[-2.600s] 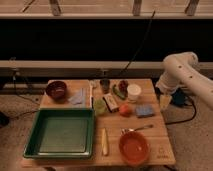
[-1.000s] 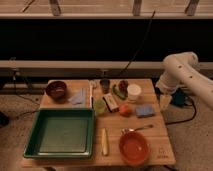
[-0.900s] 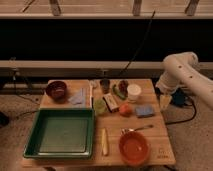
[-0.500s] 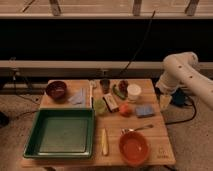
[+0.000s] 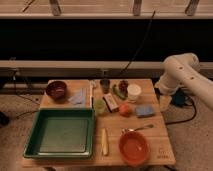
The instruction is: Place banana in red bowl
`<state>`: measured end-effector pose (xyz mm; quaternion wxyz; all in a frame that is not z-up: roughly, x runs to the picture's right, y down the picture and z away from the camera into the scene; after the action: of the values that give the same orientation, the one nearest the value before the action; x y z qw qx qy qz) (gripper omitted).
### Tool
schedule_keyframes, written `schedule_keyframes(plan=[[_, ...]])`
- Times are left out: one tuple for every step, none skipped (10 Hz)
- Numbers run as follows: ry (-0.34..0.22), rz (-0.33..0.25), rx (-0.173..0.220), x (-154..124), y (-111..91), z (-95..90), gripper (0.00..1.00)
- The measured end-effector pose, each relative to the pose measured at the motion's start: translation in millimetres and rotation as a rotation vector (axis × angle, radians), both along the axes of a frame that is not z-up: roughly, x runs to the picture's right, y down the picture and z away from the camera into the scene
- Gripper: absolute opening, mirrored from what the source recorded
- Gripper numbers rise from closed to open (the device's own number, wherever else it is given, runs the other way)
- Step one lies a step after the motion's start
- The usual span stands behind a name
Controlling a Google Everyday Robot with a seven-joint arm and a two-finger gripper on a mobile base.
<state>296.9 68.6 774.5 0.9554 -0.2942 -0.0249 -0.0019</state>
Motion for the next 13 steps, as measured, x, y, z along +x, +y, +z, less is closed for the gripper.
schedule_keyframes(plan=[[-0.044,-0.031,0.004,-15,7,-1.8,0.80],[-0.093,-0.064,0.010,-34,14,-3.2,0.80],[-0.140,-0.098,0.013,-54,21,-3.3,0.80],[-0.216,-0.156,0.020,-86,30,-3.4,0.80],[-0.282,-0.215,0.023,-111,41,-2.1,0.80],[-0.337,-0.269,0.024,-129,49,-0.8,0.80],[-0.427,-0.364,0.026,-153,60,1.1,0.80],[-0.503,-0.453,0.027,-169,70,2.7,0.80],[-0.558,-0.529,0.028,-181,79,4.7,0.80],[-0.606,-0.621,0.024,-192,92,11.1,0.80],[-0.635,-0.681,0.015,-205,105,17.5,0.80],[-0.645,-0.708,0.006,-212,115,22.2,0.80],[-0.656,-0.738,-0.006,-220,127,26.1,0.80]])
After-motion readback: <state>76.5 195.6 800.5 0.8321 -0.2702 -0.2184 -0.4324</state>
